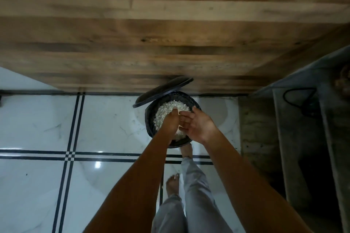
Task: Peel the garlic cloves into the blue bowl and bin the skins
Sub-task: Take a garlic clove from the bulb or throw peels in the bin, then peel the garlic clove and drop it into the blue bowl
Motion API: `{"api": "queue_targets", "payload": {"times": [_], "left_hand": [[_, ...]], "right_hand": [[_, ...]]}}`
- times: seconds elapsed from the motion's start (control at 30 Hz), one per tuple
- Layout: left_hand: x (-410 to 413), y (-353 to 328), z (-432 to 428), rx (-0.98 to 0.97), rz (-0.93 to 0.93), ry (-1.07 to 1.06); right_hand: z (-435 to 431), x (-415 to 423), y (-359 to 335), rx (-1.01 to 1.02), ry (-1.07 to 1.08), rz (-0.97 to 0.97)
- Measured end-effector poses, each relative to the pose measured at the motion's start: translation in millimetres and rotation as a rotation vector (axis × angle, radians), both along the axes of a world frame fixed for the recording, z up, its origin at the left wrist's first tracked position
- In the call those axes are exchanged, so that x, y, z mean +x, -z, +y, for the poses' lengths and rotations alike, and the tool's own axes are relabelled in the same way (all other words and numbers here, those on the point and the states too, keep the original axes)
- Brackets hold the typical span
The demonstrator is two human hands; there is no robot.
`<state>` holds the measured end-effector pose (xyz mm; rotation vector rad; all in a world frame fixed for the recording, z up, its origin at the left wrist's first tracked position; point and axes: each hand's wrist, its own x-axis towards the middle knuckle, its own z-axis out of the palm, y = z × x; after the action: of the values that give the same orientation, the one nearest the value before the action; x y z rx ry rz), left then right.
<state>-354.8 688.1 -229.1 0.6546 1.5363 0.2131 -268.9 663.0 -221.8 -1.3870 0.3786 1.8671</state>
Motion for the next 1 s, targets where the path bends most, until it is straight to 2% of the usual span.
{"api": "queue_targets", "payload": {"times": [0.07,0.13,0.23,0.33,0.6,0.8,1.0], "left_hand": [[-5.6,-23.0,2.7,0.067,0.044,-0.042],[-6.5,-47.3,-2.4,0.130,-0.048,-0.103],[0.8,-95.7,-18.7,0.123,-0.205,-0.177],[21.7,-139.8,-39.7,0.179,-0.327,-0.132],[140.3,-247.0,-131.0,0.227,-0.590,0.247],[224.1,-291.6,-260.7,0.220,-0.734,0.596],[278.8,-299.5,-415.1,0.130,-0.784,0.914]], "right_hand": [[-5.5,5.8,-23.0,0.060,0.013,-0.069],[-13.8,12.1,-50.3,0.122,0.040,-0.109],[-34.5,23.2,-94.0,0.217,0.135,-0.179],[-64.2,39.7,-142.2,0.278,0.238,-0.276],[-204.6,123.2,-246.8,0.378,0.660,-0.505],[-350.8,173.9,-287.5,0.356,1.027,-0.705],[-513.2,201.8,-297.5,0.257,1.333,-0.827]]}}
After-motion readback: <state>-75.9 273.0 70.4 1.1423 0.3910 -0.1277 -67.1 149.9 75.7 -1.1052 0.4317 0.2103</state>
